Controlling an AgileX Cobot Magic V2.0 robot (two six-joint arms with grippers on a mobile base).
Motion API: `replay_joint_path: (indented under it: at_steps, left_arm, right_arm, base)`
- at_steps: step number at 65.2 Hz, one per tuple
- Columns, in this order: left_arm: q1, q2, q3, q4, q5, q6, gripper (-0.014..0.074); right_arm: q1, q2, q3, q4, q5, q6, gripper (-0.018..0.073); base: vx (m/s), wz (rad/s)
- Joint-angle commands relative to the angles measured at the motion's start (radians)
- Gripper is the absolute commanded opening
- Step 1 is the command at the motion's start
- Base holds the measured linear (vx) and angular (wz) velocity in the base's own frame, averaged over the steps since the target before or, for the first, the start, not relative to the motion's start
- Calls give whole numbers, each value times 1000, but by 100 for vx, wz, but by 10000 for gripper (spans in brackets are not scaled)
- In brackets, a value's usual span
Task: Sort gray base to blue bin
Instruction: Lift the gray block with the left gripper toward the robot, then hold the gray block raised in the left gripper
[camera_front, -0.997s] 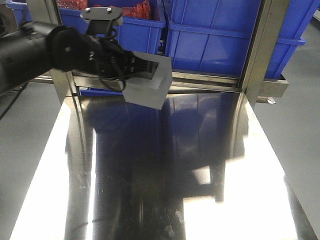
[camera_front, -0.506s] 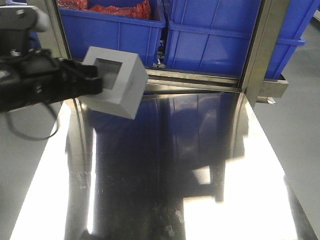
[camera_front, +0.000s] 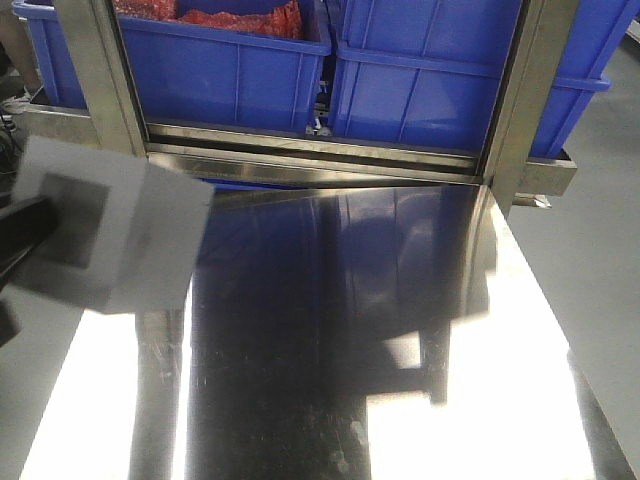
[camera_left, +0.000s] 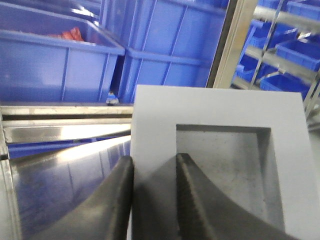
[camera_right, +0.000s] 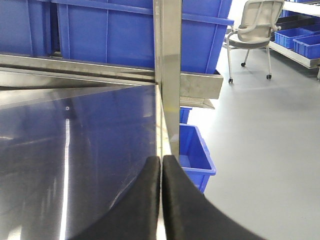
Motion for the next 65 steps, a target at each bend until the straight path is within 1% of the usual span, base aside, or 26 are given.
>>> replay_joint_path:
  at_steps: [1, 13, 22, 65]
  left_arm:
    - [-6, -95, 19, -5, -113, -7, 38]
    - [-6, -254, 111, -6, -112, -7, 38]
    - [-6, -325, 146, -6, -101, -7, 38]
    - [-6, -336, 157, -6, -89, -7, 38]
  right_arm:
    - [0, 1, 1, -7, -75, -8, -5]
    - [0, 1, 1, -7, -75, -8, -5]
    - [0, 1, 1, -7, -75, -8, -5]
    - [0, 1, 1, -7, -75, -8, -5]
  base:
    - [0, 0]
    - [0, 0]
    - [0, 0]
    - [0, 0]
